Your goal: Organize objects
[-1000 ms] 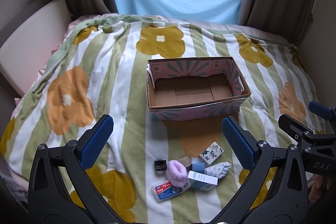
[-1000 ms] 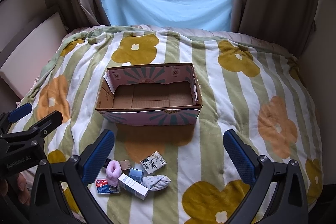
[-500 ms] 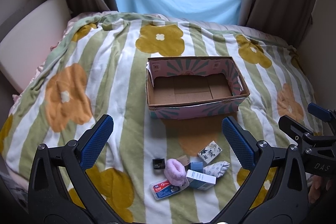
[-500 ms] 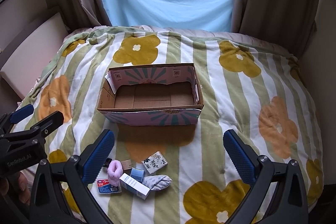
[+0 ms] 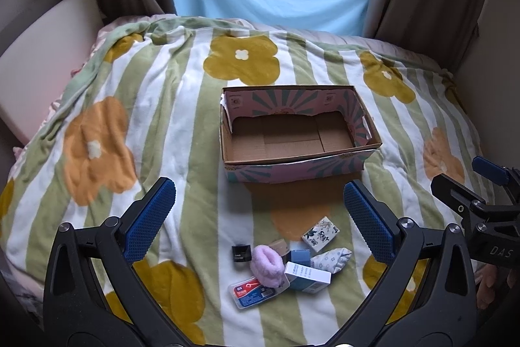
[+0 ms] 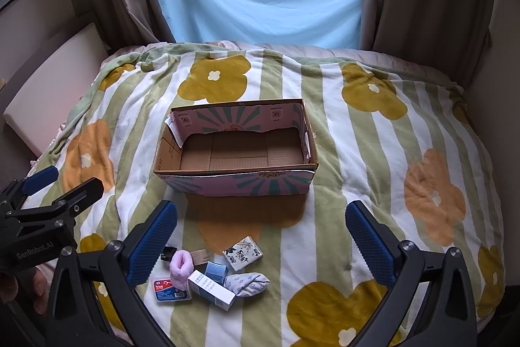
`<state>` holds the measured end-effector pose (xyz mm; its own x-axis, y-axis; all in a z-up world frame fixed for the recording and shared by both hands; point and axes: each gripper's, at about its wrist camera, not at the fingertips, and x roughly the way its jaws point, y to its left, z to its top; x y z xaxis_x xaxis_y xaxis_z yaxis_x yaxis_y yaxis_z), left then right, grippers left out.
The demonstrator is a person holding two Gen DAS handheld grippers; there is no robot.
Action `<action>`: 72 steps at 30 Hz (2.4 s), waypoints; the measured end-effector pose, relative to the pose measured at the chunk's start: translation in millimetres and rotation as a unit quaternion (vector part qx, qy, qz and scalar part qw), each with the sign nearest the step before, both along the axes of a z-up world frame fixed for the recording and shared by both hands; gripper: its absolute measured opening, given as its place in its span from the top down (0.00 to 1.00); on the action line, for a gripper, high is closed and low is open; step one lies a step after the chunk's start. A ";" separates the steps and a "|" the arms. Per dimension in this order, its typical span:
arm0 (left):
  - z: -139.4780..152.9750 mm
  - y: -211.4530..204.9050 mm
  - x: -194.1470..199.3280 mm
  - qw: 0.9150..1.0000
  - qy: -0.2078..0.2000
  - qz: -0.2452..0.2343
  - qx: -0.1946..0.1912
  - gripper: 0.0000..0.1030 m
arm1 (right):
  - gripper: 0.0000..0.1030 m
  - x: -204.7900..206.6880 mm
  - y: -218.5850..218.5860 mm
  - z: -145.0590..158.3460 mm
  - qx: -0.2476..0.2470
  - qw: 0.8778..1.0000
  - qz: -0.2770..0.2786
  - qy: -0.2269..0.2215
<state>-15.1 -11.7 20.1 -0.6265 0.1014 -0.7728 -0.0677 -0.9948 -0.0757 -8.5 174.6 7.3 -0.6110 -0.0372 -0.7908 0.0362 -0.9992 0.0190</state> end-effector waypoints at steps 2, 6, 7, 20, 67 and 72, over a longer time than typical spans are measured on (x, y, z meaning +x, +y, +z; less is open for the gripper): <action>5.6 -4.7 -5.2 1.000 0.002 -0.006 0.000 0.00 | 0.00 -2.4 3.4 1.3 -0.007 1.000 0.004 0.001; 15.6 -13.7 -13.9 1.000 0.005 -0.013 -0.004 0.00 | 0.00 -8.9 9.5 2.0 -0.021 1.000 0.011 -0.005; 16.4 -15.9 -15.9 1.000 0.003 -0.013 -0.007 0.00 | 0.00 -10.6 10.8 0.8 -0.023 1.000 0.012 -0.008; -87.2 -44.0 -10.4 0.993 -0.121 0.002 0.013 0.00 | 0.00 -23.1 16.3 -82.2 -0.036 0.994 0.032 -0.093; -319.5 -52.4 -0.8 0.895 -0.351 0.112 0.252 0.49 | 0.30 -40.0 -14.9 -276.3 -0.014 0.974 0.085 -0.209; -317.0 -57.7 3.5 0.893 -0.346 0.117 0.262 0.55 | 0.32 -31.9 -9.3 -271.6 -0.021 0.975 0.080 -0.205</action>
<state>-11.6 -69.4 -296.9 -0.0689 0.4908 -0.8685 0.3806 -0.7919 -0.4776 -40.4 165.3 -264.3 -0.2277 -0.1448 -0.9629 0.1730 -0.9792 0.1063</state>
